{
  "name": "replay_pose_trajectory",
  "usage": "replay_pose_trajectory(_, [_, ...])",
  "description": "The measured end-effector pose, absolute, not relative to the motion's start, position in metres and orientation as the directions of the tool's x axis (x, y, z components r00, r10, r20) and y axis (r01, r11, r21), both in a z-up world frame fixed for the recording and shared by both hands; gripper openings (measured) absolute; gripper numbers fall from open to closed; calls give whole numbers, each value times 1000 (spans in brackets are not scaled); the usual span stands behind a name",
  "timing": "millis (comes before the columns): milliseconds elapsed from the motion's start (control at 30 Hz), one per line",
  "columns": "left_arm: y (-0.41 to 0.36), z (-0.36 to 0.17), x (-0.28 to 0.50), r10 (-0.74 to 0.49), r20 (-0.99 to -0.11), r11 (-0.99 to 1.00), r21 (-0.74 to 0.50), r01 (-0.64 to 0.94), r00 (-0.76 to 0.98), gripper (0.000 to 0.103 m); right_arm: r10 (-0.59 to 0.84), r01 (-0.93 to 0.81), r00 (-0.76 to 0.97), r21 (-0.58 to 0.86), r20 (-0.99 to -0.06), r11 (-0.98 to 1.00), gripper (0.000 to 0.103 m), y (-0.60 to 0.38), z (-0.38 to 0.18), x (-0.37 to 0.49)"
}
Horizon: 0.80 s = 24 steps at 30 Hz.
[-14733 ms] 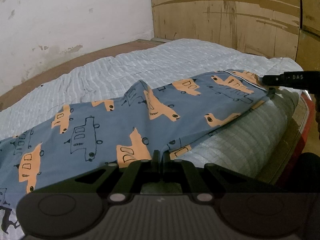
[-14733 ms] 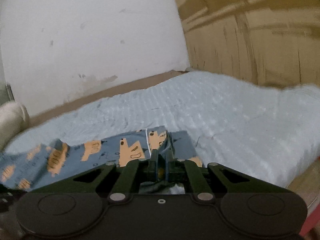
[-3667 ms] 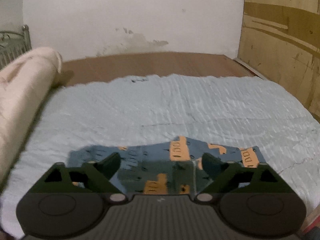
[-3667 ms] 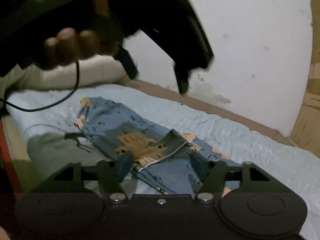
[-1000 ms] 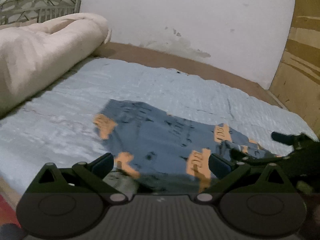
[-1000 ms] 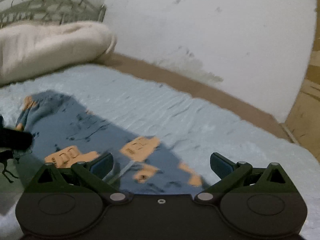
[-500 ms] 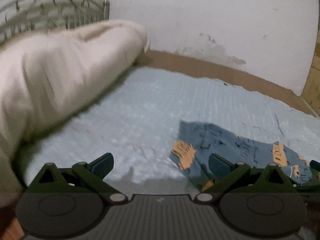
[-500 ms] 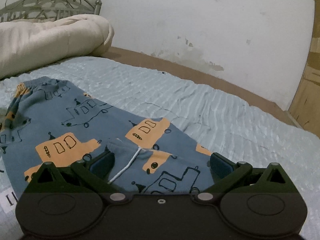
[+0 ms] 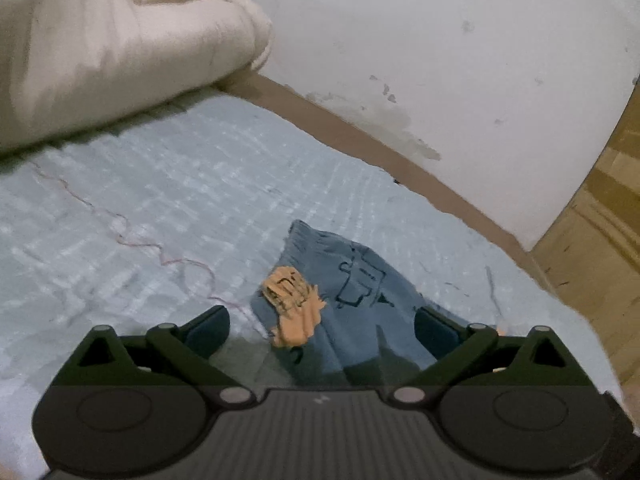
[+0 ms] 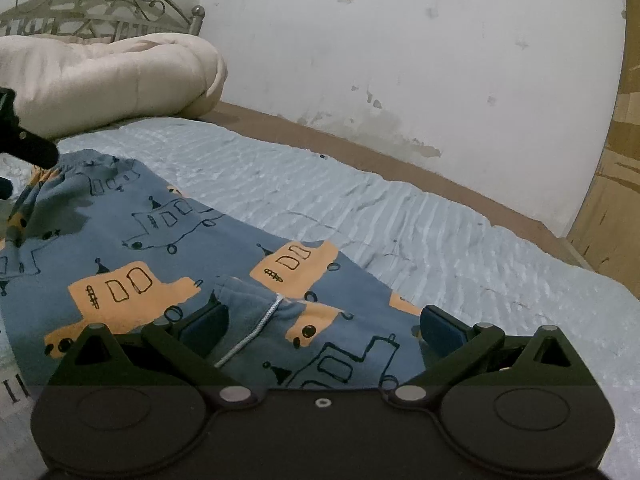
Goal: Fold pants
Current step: 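Grasp the pant leg hems with the left gripper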
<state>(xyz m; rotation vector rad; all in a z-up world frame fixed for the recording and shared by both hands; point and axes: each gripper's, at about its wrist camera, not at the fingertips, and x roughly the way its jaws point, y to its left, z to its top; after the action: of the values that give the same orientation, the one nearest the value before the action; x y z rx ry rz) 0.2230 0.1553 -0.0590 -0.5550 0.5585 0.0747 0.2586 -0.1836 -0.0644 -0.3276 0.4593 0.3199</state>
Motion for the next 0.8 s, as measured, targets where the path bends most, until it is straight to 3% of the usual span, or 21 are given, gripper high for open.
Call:
replay_pose_trajectory(267, [168,-74,228,-131,-528,803,-553,-223,839,87,224,-369,850,-235,-477,899,102,-183,-64,259])
replay_pose_trajectory(567, [170,-80,233,-142,-540,794,-562,-231,829,85,224,-369,850,-235,-477,899,102,-183,-65,258])
replay_pose_trajectory(700, [170,-78,231,-117,-533,781,-571,-254,838,63,224,-369,850,-235,-477,899,102,-183,-65,258])
replay_pose_trajectory(800, [170,-76,233,-104,-528,782,-566,-259,843,57,224,-369,850,-235,-477,899,102,-183,-65,258])
